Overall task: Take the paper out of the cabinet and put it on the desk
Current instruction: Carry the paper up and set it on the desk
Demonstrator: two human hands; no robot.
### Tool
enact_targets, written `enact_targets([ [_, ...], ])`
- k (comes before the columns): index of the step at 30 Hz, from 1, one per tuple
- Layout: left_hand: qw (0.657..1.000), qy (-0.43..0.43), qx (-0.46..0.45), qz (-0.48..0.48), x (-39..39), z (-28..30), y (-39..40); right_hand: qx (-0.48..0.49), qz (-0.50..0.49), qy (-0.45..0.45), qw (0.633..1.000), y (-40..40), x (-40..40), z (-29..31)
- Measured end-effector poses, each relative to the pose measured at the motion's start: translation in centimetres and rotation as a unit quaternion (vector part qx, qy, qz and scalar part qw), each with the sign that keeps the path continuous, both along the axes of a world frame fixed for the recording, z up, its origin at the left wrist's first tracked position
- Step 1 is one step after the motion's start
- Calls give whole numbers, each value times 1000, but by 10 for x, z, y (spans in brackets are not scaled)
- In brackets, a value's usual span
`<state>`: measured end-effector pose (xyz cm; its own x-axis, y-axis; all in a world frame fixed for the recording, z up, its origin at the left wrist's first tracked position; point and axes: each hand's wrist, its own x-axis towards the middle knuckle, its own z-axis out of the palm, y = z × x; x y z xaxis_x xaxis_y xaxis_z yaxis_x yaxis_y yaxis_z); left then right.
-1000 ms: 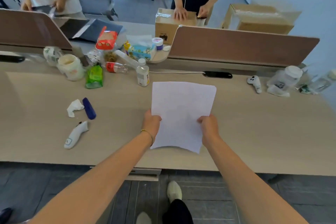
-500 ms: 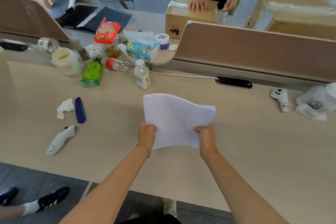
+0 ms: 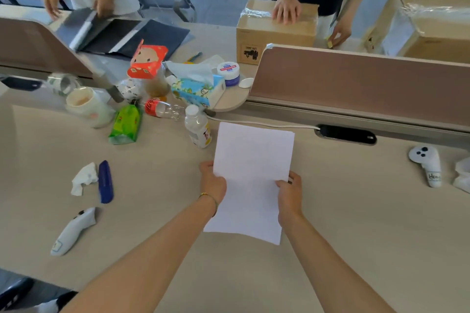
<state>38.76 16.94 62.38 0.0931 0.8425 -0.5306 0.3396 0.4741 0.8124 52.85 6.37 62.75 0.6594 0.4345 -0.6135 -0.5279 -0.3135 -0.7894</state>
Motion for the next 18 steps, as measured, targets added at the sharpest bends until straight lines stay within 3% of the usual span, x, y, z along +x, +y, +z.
enact_targets([
  [8, 1000, 23, -18, 2, 18, -52, 36, -10, -30, 18, 999, 37, 17, -45],
  [12, 998, 62, -1, -9, 19, -70, 43, -4, -30, -31, 999, 43, 19, -58],
  [18, 997, 82, -4, 10, 35, -54, 37, -96, 19, -107, 989, 55, 8, -66],
])
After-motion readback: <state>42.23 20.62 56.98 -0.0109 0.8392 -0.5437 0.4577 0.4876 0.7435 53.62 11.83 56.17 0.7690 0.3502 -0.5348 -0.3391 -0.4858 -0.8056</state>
